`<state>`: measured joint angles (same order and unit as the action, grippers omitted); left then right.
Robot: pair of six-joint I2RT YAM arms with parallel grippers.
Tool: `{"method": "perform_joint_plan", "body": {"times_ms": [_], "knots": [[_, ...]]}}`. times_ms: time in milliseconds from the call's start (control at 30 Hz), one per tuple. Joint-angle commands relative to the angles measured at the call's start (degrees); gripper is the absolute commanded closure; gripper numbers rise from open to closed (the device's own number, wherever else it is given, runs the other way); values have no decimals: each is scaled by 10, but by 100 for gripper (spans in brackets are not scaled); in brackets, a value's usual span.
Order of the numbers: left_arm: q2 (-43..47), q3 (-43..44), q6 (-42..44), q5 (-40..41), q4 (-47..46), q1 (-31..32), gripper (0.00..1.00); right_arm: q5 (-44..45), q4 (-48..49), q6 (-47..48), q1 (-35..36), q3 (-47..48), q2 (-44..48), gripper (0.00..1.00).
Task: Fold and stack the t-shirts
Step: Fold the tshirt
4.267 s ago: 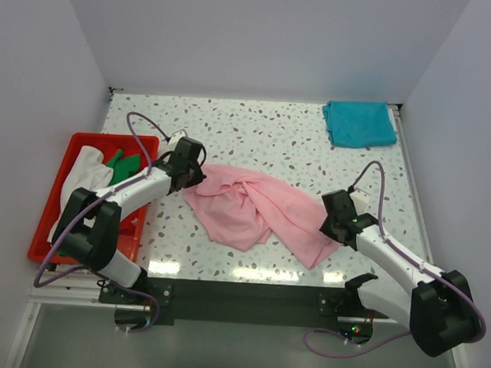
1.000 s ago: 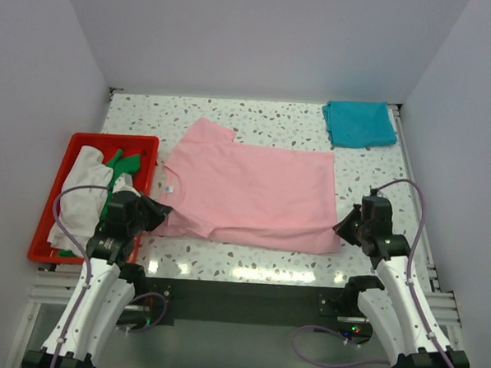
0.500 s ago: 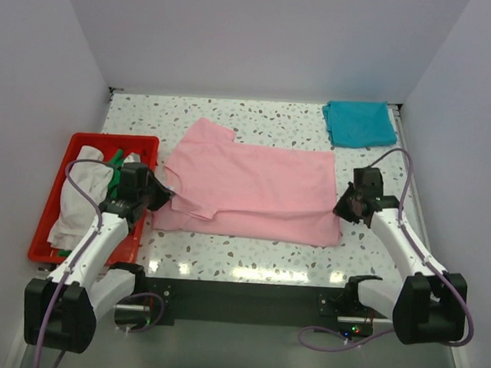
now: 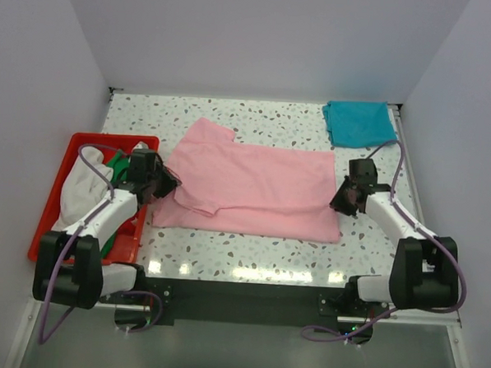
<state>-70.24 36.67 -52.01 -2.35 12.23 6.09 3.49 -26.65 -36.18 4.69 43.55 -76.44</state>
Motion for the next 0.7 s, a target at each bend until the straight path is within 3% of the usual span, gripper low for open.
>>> {"method": "perform_joint_plan", "body": {"times_ms": [0, 33, 133, 267, 300, 367, 500, 667], "knots": [[-22, 40, 19, -4, -48, 0, 69, 13, 21, 13, -9, 32, -11, 71], [-24, 51, 23, -4, -48, -3, 52, 13, 19, 17, -9, 42, -13, 64], [-21, 82, 49, -13, -45, -5, 39, 17, -1, 31, -11, 56, -6, 42], [4, 87, 65, 15, 21, -3, 42, 13, -26, 48, -9, 69, 43, 38], [25, 78, 56, 23, 36, -4, 52, 3, -26, 47, -7, 66, 53, 38], [52, 36, 26, 74, 60, 0, 58, -10, -27, 42, 5, 49, 86, 38], [120, -27, -26, 144, 72, 41, 59, -8, -22, 24, 44, 16, 132, 39], [89, -45, -77, 187, 80, 94, 55, 3, -9, -1, 114, -3, 140, 39]]}}
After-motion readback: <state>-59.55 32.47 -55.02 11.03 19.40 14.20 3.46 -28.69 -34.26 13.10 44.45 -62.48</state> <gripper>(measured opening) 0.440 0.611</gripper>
